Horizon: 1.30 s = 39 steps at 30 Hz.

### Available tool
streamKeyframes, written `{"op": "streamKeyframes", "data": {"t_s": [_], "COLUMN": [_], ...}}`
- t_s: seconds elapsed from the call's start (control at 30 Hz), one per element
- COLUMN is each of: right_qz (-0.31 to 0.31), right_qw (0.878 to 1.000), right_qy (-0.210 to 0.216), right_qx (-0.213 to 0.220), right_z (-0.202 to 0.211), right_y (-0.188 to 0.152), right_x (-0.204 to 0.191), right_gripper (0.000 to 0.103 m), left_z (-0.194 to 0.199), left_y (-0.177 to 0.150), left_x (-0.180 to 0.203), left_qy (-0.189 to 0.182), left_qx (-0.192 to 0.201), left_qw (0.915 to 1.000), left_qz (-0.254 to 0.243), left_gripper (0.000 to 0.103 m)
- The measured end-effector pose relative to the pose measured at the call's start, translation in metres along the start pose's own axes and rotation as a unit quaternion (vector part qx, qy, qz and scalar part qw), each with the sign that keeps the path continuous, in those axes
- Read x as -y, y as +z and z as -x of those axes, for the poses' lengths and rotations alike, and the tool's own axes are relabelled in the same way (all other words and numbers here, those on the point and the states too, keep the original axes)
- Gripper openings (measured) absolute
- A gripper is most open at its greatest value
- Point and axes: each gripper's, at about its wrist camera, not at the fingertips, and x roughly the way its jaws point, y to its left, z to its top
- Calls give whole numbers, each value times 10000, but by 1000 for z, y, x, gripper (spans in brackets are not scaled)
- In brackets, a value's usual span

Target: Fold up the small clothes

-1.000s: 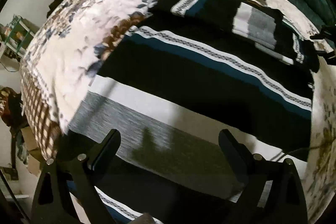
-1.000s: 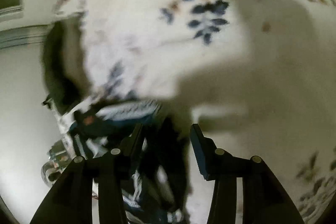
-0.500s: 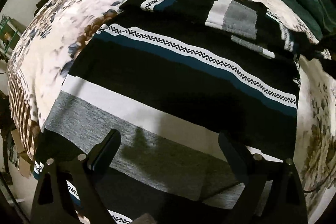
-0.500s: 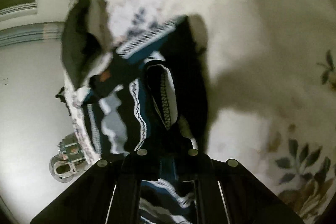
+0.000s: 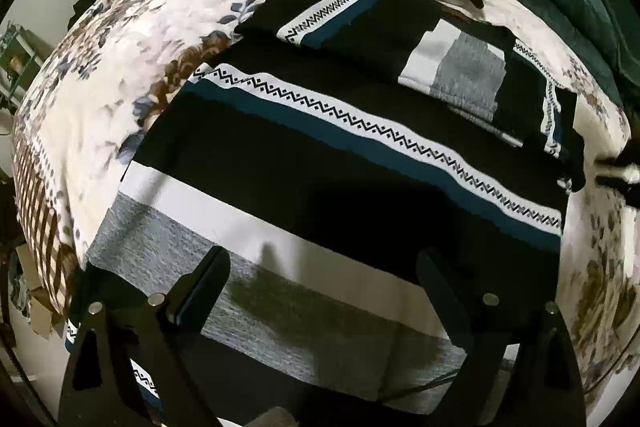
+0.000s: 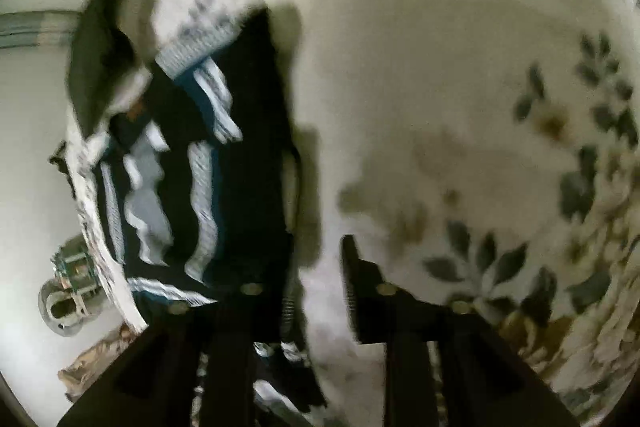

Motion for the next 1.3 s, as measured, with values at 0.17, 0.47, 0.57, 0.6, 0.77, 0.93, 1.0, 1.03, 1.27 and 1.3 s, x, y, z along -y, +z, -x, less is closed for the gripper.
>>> {"op": "streamKeyframes", "data": {"t_s": [0.17, 0.47, 0.57, 0.6, 0.77, 0.93, 1.0, 1.03, 1.27, 1.3], "right_qz": [1186, 546, 57, -87, -726, -457, -9, 102, 215, 123], "right_qw": [9912, 9859, 9756, 9713, 9545, 9558, 9622, 9642, 9607, 9603], "right_qy": [-446, 285, 417, 478, 881, 645, 456, 399, -114, 37], "right_qx": [-378, -1558, -2157, -2329, -2756, -2831, -2686, -2618, -2765, -2786], "right_z": [-39, -38, -56, -62, -79, -88, -87, -85, -92, -87], "right_y": [5, -126, -195, -217, -309, -346, -353, -354, -362, -358], "right_x": [-31, 35, 66, 73, 100, 91, 74, 70, 72, 73], "right_gripper": [67, 66, 67, 67, 67, 63, 26, 15, 7, 11], "left_z": [-10, 3, 12, 13, 13, 15, 16, 18, 35, 39], "left_y": [-13, -72, -100, -109, -148, -167, -172, -175, -189, -191], "left_x": [-1, -3, -8, -8, -17, -30, -35, -38, -43, -34], "left_qy": [48, -14, -56, -43, 35, -35, -41, -55, -187, -234], "left_qx": [-231, -718, -941, -996, -1292, -1416, -1422, -1393, -1197, -1153], "left_qw": [9997, 9955, 9928, 9918, 9881, 9888, 9891, 9896, 9916, 9909], "left_qz": [-6, -623, -738, -805, -837, -476, -385, -345, -459, -655], "left_gripper": [95, 95, 95, 95, 95, 95, 95, 95, 95, 95]}}
